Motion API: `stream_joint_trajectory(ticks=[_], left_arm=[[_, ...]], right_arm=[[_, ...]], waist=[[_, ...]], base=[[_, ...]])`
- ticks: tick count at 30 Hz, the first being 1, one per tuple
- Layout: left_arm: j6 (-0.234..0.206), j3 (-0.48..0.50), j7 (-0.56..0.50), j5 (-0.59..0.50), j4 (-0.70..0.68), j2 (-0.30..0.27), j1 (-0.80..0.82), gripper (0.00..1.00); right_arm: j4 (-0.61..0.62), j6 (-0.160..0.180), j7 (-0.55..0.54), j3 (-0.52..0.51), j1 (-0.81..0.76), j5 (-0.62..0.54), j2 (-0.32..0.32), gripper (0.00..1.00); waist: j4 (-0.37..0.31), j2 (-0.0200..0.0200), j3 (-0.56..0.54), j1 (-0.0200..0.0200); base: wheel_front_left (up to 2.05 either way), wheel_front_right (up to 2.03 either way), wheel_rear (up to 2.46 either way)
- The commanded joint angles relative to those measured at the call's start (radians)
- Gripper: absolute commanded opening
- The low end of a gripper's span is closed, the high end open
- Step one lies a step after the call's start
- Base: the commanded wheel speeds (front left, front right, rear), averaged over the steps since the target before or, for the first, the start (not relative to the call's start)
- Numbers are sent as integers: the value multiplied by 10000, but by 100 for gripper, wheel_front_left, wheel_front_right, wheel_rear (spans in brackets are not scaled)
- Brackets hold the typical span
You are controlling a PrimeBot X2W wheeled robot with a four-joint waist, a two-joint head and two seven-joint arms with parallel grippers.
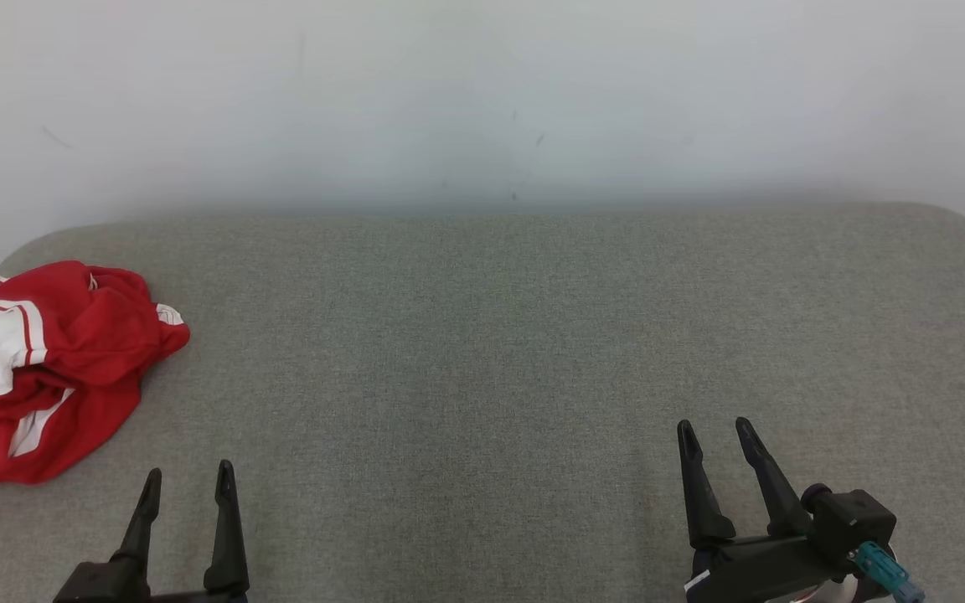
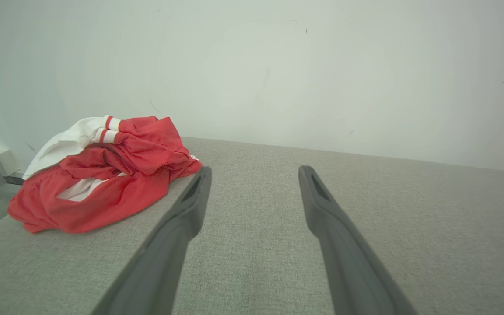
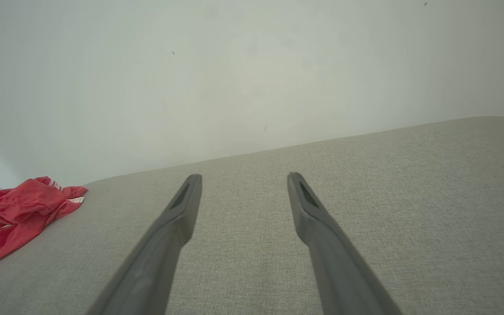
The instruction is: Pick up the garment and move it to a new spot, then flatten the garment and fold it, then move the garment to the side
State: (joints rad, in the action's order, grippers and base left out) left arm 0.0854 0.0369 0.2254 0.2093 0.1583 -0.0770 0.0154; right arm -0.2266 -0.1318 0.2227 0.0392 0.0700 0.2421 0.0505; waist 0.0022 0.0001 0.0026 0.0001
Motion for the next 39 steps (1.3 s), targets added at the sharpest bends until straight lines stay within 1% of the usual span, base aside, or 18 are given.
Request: stream_joint_trajectory(ticks=[1,12,20,27,39], left_arm=[[21,43,62,-276,-19,8,-86,100],[96,220,279,-1053,65,84,-123,100],[251,322,424,-1445,110,140,-114,100],[289,387,407,-1348,184,193,-102,100],[363,428,407,-1324,233,232,-119,100]], right_arm=[[17,17,103,-10,-48,-195,-4,100],[-87,19,302,-263,-98,-792,-5,100],[-207,21,445,-406,-73,-1125,-7,100],[-232,21,423,-458,-61,-888,-9,100],[-274,21,421,-435,-129,-830,-11,100]], waist=[[2,-1,0,0],[-13,-1,15,-1],[-81,-1,19,-1],[-86,-1,18,-1],[-13,-1,8,-1]], base=[[0,0,0],[0,0,0],[0,0,0],[0,0,0],[0,0,0]])
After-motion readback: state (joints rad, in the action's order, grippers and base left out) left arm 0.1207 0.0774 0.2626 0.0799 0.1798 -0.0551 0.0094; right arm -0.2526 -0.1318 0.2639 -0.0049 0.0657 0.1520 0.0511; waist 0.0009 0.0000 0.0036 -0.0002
